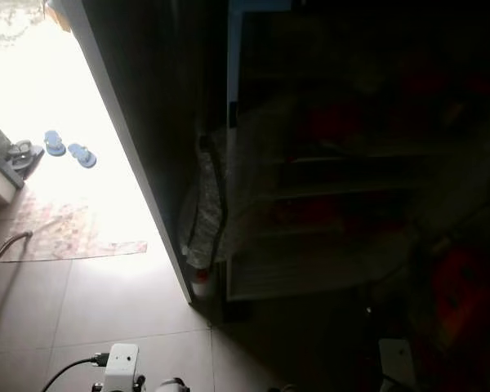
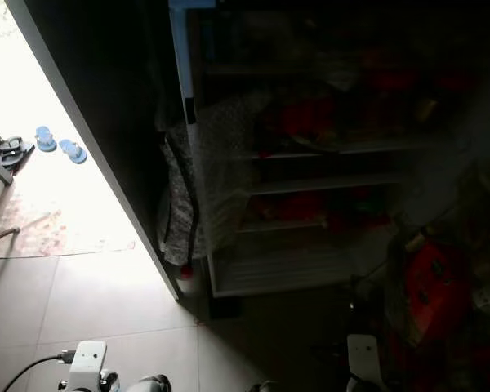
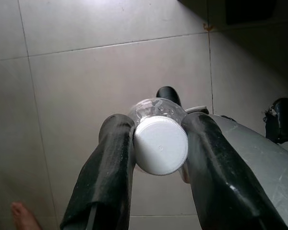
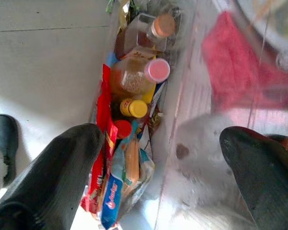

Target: Restocking fridge

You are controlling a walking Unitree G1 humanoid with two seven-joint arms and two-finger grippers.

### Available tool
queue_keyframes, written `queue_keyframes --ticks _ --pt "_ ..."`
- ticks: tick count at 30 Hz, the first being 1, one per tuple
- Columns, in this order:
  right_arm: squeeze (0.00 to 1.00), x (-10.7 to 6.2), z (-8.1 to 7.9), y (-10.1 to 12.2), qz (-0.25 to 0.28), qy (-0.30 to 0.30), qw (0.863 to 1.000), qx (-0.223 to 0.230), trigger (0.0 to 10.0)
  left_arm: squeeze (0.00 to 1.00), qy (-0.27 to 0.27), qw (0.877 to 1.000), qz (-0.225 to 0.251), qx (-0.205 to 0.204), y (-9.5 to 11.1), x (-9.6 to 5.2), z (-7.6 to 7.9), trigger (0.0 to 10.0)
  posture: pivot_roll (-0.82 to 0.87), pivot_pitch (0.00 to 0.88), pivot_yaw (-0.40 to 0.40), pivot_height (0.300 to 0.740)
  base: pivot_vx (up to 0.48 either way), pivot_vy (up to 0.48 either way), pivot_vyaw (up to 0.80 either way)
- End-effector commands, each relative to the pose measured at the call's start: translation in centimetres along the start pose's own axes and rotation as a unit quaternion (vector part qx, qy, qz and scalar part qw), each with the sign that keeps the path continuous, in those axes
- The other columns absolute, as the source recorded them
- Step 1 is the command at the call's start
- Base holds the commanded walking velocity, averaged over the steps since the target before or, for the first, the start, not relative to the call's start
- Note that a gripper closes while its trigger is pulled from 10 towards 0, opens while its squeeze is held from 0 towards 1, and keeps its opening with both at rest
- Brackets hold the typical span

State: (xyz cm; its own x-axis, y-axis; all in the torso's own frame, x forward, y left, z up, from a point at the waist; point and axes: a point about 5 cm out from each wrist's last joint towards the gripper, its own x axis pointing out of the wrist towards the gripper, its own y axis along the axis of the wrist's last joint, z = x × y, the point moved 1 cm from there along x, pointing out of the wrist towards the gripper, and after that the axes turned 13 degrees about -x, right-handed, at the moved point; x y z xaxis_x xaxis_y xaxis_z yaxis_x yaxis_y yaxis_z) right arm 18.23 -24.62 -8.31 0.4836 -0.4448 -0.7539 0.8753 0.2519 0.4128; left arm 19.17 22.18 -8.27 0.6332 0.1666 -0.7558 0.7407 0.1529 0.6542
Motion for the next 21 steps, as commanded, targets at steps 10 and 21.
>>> queue_keyframes --ticks 10,21 --pt "0.00 -0.5 -2.3 -0.3 0.009 0.077 0.997 0.017 10.0 0.00 0.004 1.000 -0.022 0.014 -1.3 -0.3 -0.5 10.0 -0.03 0.190 -0.059 0.740 0.000 0.000 0.00" --pt "0.00 -1.1 -4.0 -1.0 0.002 0.140 0.990 0.016 10.0 0.00 0.004 1.000 -0.022 0.017 -1.3 -0.3 -0.5 10.0 -0.03 0.187 -0.059 0.740 0.000 -0.116 0.00"
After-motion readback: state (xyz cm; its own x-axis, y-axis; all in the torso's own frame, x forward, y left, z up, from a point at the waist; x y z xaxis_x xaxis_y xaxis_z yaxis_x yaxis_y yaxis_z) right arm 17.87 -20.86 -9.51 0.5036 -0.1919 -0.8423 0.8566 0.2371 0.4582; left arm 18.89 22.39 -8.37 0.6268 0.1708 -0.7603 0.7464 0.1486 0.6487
